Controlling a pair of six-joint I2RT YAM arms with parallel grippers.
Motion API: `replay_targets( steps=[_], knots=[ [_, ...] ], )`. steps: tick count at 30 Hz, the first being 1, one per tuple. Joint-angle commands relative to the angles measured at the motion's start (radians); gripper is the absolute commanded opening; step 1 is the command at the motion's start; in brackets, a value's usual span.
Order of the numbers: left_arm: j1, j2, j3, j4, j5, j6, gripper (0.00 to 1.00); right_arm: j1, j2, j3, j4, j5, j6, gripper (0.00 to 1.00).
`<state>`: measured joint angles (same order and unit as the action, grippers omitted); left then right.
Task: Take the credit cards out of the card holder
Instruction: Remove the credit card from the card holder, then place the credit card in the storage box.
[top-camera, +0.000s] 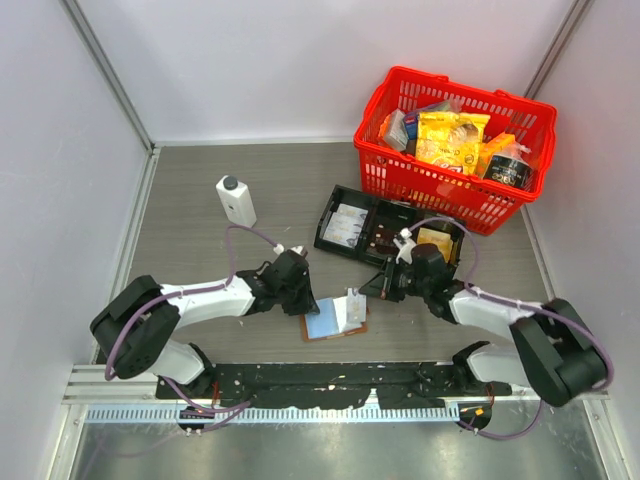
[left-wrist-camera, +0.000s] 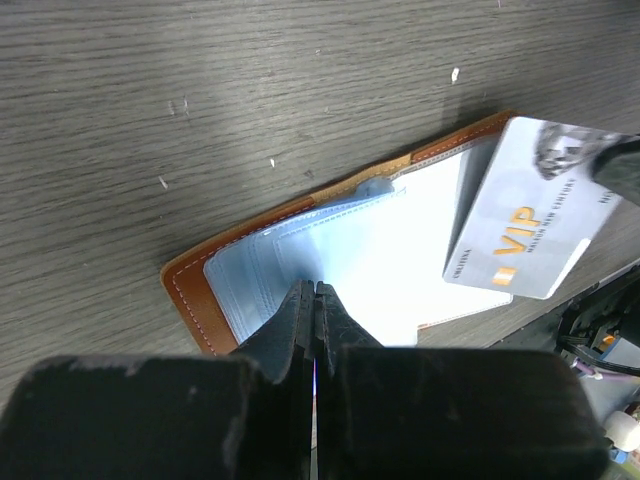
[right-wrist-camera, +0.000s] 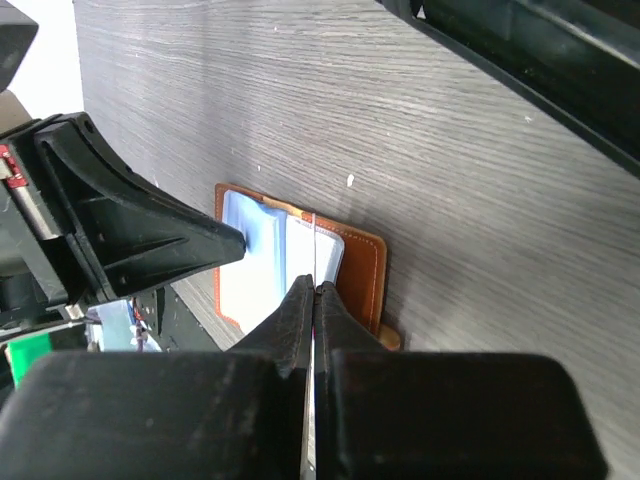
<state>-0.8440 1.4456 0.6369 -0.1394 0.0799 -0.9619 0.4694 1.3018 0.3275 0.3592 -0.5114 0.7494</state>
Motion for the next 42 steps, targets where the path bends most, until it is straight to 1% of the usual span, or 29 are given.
replay_targets(
  steps=[1,3,5,6,7,10,12,15,19,21,25,26,30,32,34,42],
  knots=[
    [0.003,-0.023,-0.033,-0.089,-0.052,0.017,0.0,-0.003,-0.175,0.056,-0.244,0.131,-0.067,0.01],
    [0.002,-0.053,-0.026,-0.086,-0.063,0.018,0.01,-0.005,-0.26,0.08,-0.311,0.178,-0.053,0.01],
    [0.002,-0.108,-0.02,-0.081,-0.071,0.014,0.13,-0.003,-0.341,0.103,-0.353,0.223,-0.021,0.01],
    [0.002,-0.134,-0.017,-0.081,-0.103,0.014,0.19,-0.002,-0.396,0.108,-0.353,0.249,0.004,0.01],
    [0.0,-0.167,-0.011,-0.081,-0.115,0.011,0.26,-0.003,-0.416,0.116,-0.38,0.255,0.022,0.01],
    [0.002,-0.26,0.009,-0.072,-0.149,0.011,0.45,-0.003,-0.527,0.114,-0.365,0.296,0.125,0.01],
    [0.0,-0.329,0.017,-0.04,-0.16,0.012,0.55,0.0,-0.58,0.101,-0.295,0.318,0.186,0.01],
    [0.002,-0.428,-0.003,0.082,-0.137,0.006,0.69,0.009,-0.648,0.068,-0.205,0.353,0.269,0.01],
    [0.0,-0.488,-0.052,0.332,-0.085,-0.035,0.76,0.035,-0.723,0.039,-0.125,0.427,0.352,0.01],
    [0.002,-0.491,-0.066,0.424,-0.029,-0.055,0.77,0.054,-0.746,0.038,-0.102,0.461,0.364,0.01],
    [0.002,-0.452,-0.065,0.532,-0.003,-0.087,0.77,0.097,-0.773,0.025,-0.025,0.508,0.392,0.01],
    [0.002,-0.439,-0.065,0.569,0.009,-0.098,0.77,0.112,-0.771,0.022,-0.014,0.543,0.393,0.01],
    [0.002,-0.381,-0.057,0.678,0.052,-0.135,0.73,0.164,-0.762,0.013,0.033,0.585,0.396,0.01],
    [0.002,-0.36,-0.052,0.711,0.073,-0.144,0.67,0.193,-0.756,0.01,0.055,0.608,0.395,0.01],
    [-0.001,-0.35,-0.054,0.759,0.089,-0.149,0.58,0.216,-0.75,0.005,0.075,0.629,0.39,0.01],
    [-0.004,-0.31,-0.052,0.805,0.118,-0.172,0.28,0.268,-0.705,-0.021,0.168,0.68,0.392,0.01]
  ],
)
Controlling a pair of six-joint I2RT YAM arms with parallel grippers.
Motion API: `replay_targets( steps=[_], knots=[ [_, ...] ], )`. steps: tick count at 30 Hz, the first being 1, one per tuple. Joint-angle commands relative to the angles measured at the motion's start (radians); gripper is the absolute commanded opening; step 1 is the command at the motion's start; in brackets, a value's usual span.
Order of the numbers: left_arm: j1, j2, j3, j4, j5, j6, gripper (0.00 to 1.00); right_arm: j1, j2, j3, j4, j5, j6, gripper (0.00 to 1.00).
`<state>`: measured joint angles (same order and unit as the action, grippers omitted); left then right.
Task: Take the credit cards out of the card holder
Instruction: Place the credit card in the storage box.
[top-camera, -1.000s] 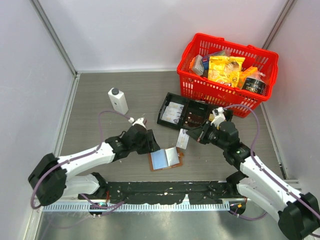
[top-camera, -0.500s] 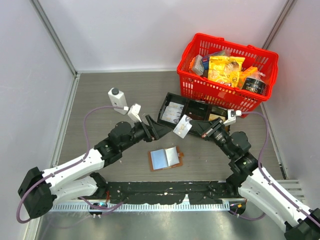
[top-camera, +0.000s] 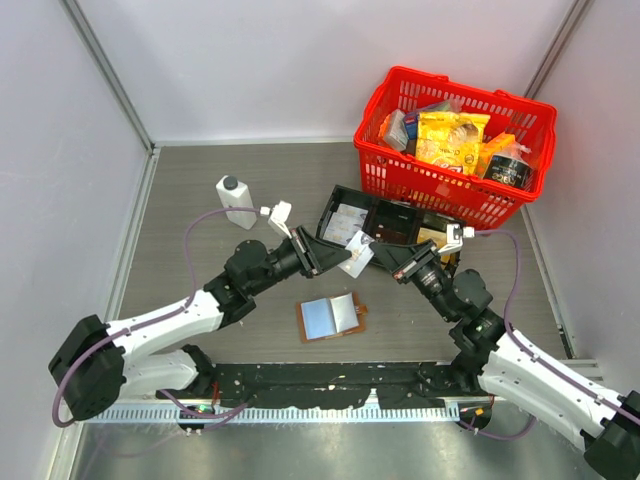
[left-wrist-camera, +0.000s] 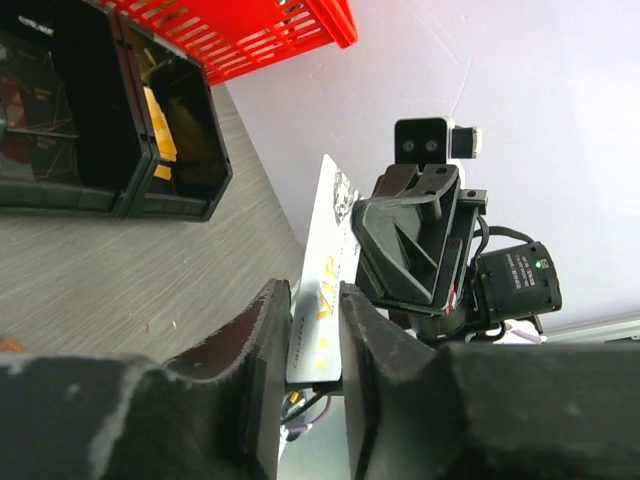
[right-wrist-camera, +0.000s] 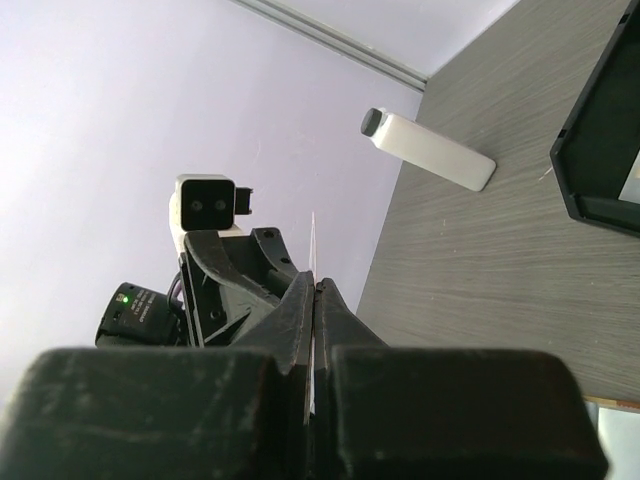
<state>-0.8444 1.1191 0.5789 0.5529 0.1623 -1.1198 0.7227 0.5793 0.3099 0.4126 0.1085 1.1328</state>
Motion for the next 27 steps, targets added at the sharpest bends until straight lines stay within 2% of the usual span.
replay_targets(
  steps=[1,5,6,8,9,10,11,12,13,15,18,22,27],
  knots=[
    [-0.004,0.021,0.004,0.117,0.037,-0.015,0.23,0.018,0.022,-0.005,0.121,0.062,0.005,0.01],
    [-0.004,0.022,0.002,0.114,0.043,-0.005,0.01,0.02,0.04,-0.003,0.137,0.059,-0.001,0.01],
    [-0.001,0.016,0.002,0.104,0.046,0.005,0.0,0.02,0.04,-0.003,0.132,0.054,-0.008,0.01],
    [0.019,0.004,0.013,0.059,0.066,0.041,0.0,0.02,0.042,0.003,0.112,0.039,-0.03,0.07],
    [0.04,-0.004,0.024,0.03,0.092,0.058,0.0,0.02,0.037,0.017,0.1,0.028,-0.037,0.18],
    [0.065,-0.008,0.038,0.007,0.139,0.084,0.0,0.02,0.03,0.04,0.056,0.014,-0.075,0.24],
    [0.099,-0.013,0.051,-0.026,0.202,0.109,0.0,0.018,0.027,0.055,-0.015,-0.004,-0.131,0.38],
    [0.132,-0.018,0.07,-0.062,0.247,0.136,0.0,0.018,0.024,0.095,-0.05,-0.015,-0.169,0.43],
    [0.161,-0.016,0.09,-0.1,0.3,0.167,0.0,0.017,0.019,0.115,-0.12,-0.027,-0.236,0.52],
    [0.214,-0.005,0.152,-0.198,0.463,0.245,0.0,0.014,0.024,0.19,-0.222,-0.135,-0.373,0.62],
    [0.234,0.011,0.266,-0.41,0.627,0.438,0.0,0.009,0.07,0.343,-0.375,-0.254,-0.539,0.67],
    [0.234,0.01,0.424,-0.739,0.75,0.716,0.0,0.007,0.14,0.492,-0.582,-0.404,-0.763,0.68],
    [0.235,0.011,0.529,-0.962,0.804,0.903,0.0,0.007,0.172,0.569,-0.641,-0.466,-0.857,0.68]
  ],
)
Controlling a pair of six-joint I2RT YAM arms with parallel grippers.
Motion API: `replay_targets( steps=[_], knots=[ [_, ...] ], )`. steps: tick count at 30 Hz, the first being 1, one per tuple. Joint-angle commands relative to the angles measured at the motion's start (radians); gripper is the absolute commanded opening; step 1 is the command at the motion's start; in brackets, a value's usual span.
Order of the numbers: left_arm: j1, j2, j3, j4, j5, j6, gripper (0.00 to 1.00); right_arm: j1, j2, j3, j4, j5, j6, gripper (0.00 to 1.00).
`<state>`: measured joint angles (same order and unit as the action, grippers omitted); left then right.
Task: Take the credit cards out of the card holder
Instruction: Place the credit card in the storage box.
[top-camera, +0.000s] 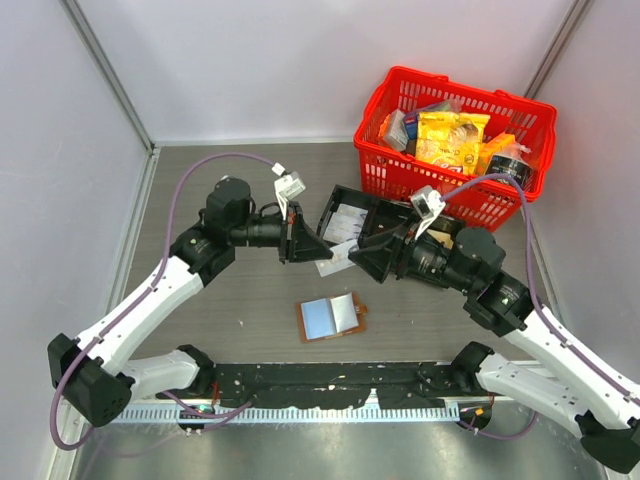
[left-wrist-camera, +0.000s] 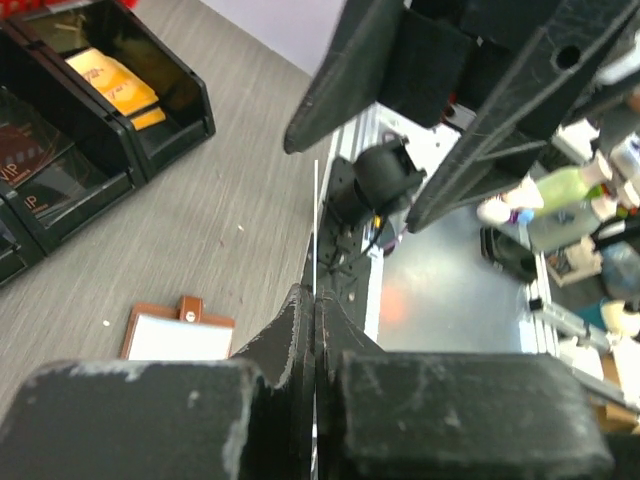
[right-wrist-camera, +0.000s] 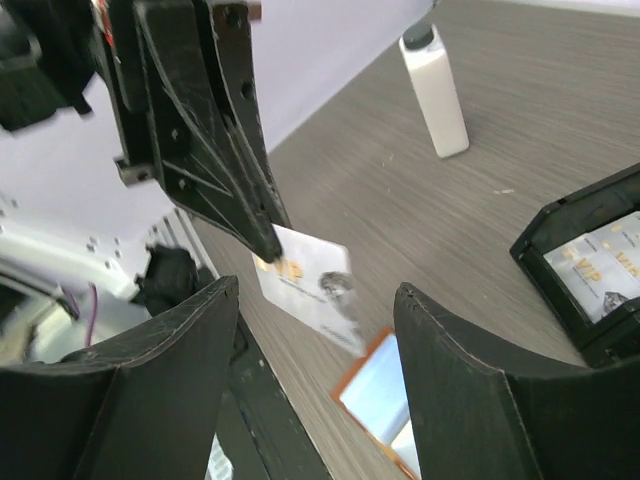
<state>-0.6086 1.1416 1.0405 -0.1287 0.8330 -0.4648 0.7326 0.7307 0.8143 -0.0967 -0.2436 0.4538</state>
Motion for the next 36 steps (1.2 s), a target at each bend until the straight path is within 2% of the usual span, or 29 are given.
replay_targets(
  steps=[1,4,9,11,15,16,17,18,20,21,25,27,32,36],
  knots=[
    [-0.002,-0.013,0.076,-0.293,0.138,0.256,0.0,-0.002,0.022,0.077,-0.133,-0.124,-0.188,0.68],
    [-0.002,-0.019,0.079,-0.282,0.156,0.249,0.0,-0.002,0.05,0.094,-0.133,-0.204,-0.19,0.66],
    [0.0,-0.026,0.067,-0.213,0.196,0.204,0.0,-0.002,0.099,0.088,-0.085,-0.315,-0.158,0.54],
    [-0.002,-0.029,0.062,-0.189,0.204,0.193,0.0,-0.002,0.11,0.077,-0.052,-0.339,-0.139,0.46],
    [0.0,-0.029,0.059,-0.189,0.198,0.198,0.0,-0.002,0.116,0.065,-0.034,-0.33,-0.13,0.19],
    [0.0,-0.031,0.058,-0.198,0.177,0.204,0.02,-0.009,0.115,0.063,-0.032,-0.324,-0.13,0.12],
    [-0.002,-0.032,0.056,-0.213,0.149,0.213,0.1,-0.01,0.11,0.062,-0.031,-0.316,-0.127,0.08],
    [-0.002,-0.036,0.058,-0.235,0.097,0.224,0.19,-0.022,0.11,0.059,-0.031,-0.309,-0.121,0.01],
    [-0.002,-0.042,0.064,-0.284,-0.007,0.245,0.4,-0.054,0.111,0.054,-0.032,-0.296,-0.107,0.01],
    [0.0,-0.049,0.067,-0.307,-0.085,0.255,0.47,-0.086,0.122,0.054,-0.034,-0.298,-0.099,0.01],
    [0.004,-0.106,0.046,-0.345,-0.543,0.224,0.8,-0.188,0.192,0.06,-0.06,-0.281,-0.047,0.01],
    [0.015,-0.123,0.032,-0.377,-0.757,0.204,0.91,-0.22,0.254,0.077,-0.101,-0.238,-0.032,0.01],
    [0.039,-0.173,-0.011,-0.468,-1.206,0.169,1.0,-0.231,0.481,0.207,-0.228,-0.024,-0.001,0.01],
    [0.058,-0.255,-0.127,-0.431,-1.371,0.153,1.0,-0.236,0.665,0.33,-0.282,0.062,0.031,0.01]
  ],
)
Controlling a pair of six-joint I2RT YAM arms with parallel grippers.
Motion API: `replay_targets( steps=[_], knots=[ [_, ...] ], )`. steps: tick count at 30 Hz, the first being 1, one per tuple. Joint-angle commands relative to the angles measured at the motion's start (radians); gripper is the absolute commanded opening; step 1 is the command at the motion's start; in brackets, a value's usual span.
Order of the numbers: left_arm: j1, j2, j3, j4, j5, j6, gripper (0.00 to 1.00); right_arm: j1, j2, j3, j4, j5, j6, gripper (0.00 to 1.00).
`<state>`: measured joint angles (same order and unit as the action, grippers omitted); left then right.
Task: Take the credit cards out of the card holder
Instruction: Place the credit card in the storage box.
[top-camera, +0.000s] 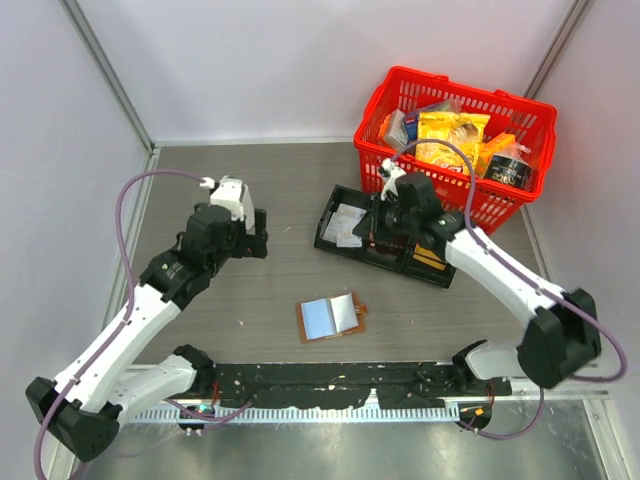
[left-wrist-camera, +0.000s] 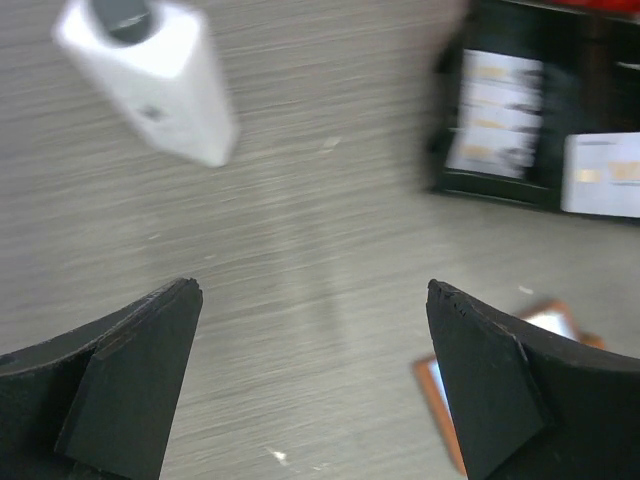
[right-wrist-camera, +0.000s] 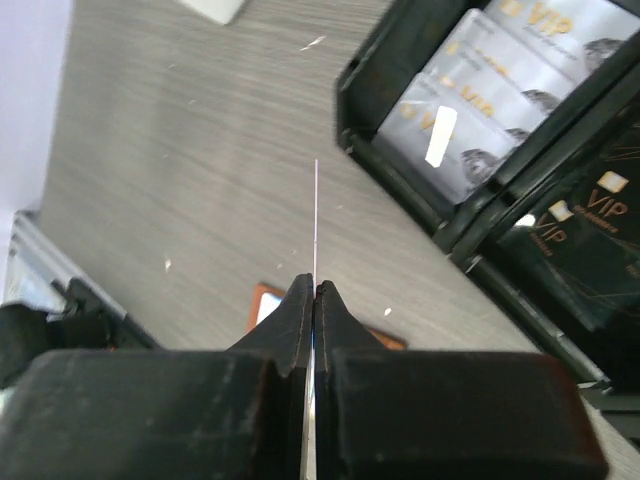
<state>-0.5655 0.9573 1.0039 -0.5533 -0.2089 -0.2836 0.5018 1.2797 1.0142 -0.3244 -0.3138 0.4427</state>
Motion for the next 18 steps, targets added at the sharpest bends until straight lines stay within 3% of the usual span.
replay_targets(
  steps=[1,9,15,18],
  knots=[
    [0.015,-0.092,-0.143,0.028,-0.355,-0.035,1.0,-0.003,0.18,0.167,-0.062,0.143,0.048,0.01],
    [0.032,-0.153,-0.177,0.056,-0.412,-0.034,1.0,-0.005,0.482,0.382,-0.11,0.214,0.137,0.01],
    [0.035,-0.198,-0.197,0.069,-0.435,-0.032,1.0,-0.005,0.569,0.4,-0.032,0.156,0.209,0.01],
    [0.035,-0.2,-0.195,0.072,-0.412,-0.028,1.0,-0.005,0.575,0.399,-0.034,0.157,0.228,0.08]
  ],
)
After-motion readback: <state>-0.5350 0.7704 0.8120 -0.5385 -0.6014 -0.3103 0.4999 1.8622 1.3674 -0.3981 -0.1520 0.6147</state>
